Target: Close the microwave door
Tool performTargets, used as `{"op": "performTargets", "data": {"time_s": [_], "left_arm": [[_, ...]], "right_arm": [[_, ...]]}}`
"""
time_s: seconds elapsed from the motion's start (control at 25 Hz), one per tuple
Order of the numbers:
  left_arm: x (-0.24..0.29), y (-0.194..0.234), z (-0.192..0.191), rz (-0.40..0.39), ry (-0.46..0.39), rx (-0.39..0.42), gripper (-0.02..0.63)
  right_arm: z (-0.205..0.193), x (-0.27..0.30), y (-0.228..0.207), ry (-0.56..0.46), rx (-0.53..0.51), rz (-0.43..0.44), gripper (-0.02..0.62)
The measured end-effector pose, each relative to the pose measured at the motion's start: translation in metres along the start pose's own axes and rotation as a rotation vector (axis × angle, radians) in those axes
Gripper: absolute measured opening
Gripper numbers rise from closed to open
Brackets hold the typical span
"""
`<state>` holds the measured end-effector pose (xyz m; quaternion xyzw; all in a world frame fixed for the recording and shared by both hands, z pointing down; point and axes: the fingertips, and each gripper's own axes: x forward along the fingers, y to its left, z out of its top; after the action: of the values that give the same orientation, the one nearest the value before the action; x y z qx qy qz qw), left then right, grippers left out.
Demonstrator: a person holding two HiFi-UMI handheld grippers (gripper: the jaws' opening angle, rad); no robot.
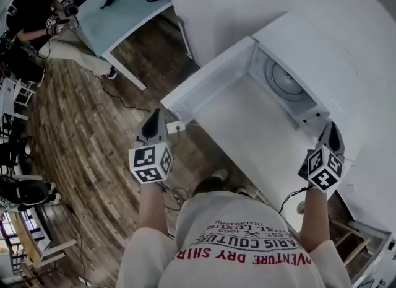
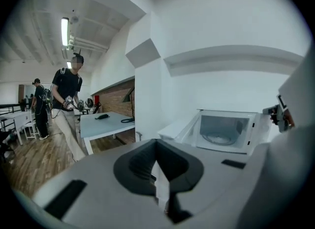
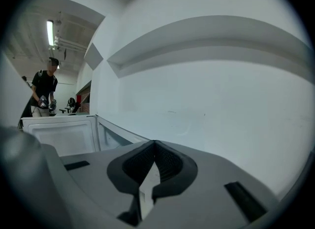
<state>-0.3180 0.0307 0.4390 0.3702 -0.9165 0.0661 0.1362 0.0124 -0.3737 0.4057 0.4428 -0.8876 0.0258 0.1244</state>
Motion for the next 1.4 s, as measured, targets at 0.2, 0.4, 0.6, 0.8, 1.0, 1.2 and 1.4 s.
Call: {"op": "performTargets", "data": {"time_s": [0.2, 0.4, 0.6, 0.8, 1.0, 1.2, 1.4], "left_arm": [[0.034, 0.020, -0.016, 0.011, 0.039, 0.008, 0.002], [0.043, 0.018, -0.025, -0.034, 0.055, -0.009, 0.002], [0.043, 0.013, -0.030, -0.048, 0.065, -0.078, 0.002], [0.035, 0.002, -0.033, -0.061, 0.068, -0.122, 0.002], [0.019, -0.023, -0.041, -0.110, 0.082, -0.168, 0.002], [0.001, -0.057, -0.044, -0.172, 0.092, -0.159, 0.002], [-0.011, -0.096, -0.050, -0.258, 0.115, -0.155, 0.002]], "right_arm": [[-0.004, -0.001, -0.002, -0.012, -0.003, -0.040, 0.012], [-0.003, -0.002, -0.001, -0.027, 0.009, -0.057, 0.012], [-0.003, -0.002, -0.003, -0.031, 0.017, -0.060, 0.012], [-0.005, 0.000, -0.003, -0.024, 0.031, -0.052, 0.012], [-0.004, 0.001, -0.004, -0.020, 0.072, -0.020, 0.012], [-0.003, -0.002, -0.005, -0.020, 0.084, 0.005, 0.012], [-0.002, -0.002, -0.002, -0.012, 0.098, 0.021, 0.012]]}}
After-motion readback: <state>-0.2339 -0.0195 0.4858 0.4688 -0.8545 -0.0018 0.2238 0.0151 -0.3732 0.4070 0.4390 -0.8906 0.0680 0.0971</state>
